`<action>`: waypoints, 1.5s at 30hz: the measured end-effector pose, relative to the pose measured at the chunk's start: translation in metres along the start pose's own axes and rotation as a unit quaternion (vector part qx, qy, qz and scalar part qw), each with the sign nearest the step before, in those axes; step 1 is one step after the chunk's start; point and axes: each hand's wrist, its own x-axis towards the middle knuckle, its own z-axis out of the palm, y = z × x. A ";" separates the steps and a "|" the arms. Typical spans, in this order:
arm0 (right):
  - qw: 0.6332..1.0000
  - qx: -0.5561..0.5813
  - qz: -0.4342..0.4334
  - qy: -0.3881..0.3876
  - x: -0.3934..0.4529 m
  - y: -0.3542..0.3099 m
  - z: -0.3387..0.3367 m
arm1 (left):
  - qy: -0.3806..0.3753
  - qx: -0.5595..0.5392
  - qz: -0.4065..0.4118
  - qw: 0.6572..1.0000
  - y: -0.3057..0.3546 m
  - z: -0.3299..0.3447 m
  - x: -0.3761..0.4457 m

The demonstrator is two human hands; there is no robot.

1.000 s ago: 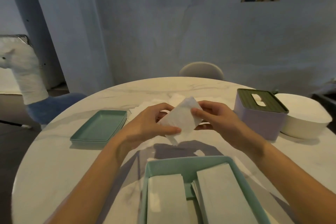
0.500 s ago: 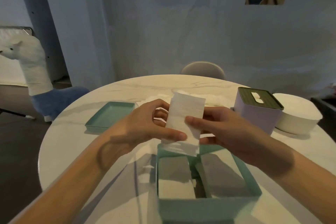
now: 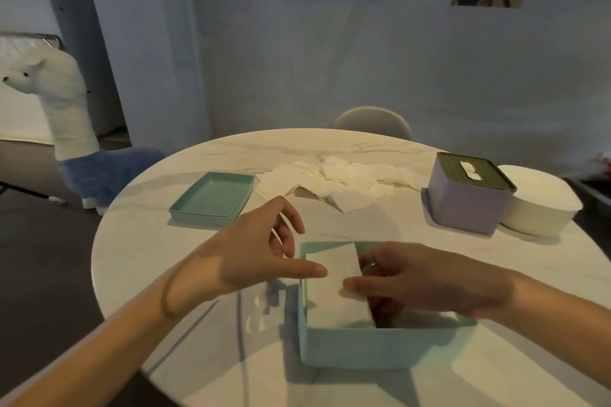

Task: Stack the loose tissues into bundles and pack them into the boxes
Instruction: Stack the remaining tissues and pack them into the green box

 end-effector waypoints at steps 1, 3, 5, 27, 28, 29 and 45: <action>0.998 -0.068 0.007 0.015 -0.003 -0.004 -0.002 | -0.013 0.000 -0.001 1.000 -0.001 0.001 0.000; 0.986 -0.161 0.013 0.039 -0.006 -0.009 -0.004 | -0.026 -0.005 0.000 1.000 -0.003 0.002 -0.001; 0.984 -0.175 0.017 0.038 -0.004 -0.010 -0.005 | -0.032 -0.026 0.002 0.999 -0.003 0.003 -0.001; 0.953 -0.222 -0.034 0.202 0.150 0.033 -0.071 | 0.213 -0.130 -0.056 0.967 -0.038 0.043 0.156; 0.951 -0.229 -0.027 0.204 0.165 0.038 -0.068 | 0.239 -0.161 -0.068 0.955 -0.038 0.049 0.166; 0.948 -0.238 -0.026 0.210 0.177 0.043 -0.066 | 0.258 -0.200 -0.077 0.942 -0.039 0.054 0.174; 0.876 -0.217 -0.176 0.394 0.216 0.104 -0.066 | 0.295 -0.323 -0.026 0.899 -0.071 0.073 0.204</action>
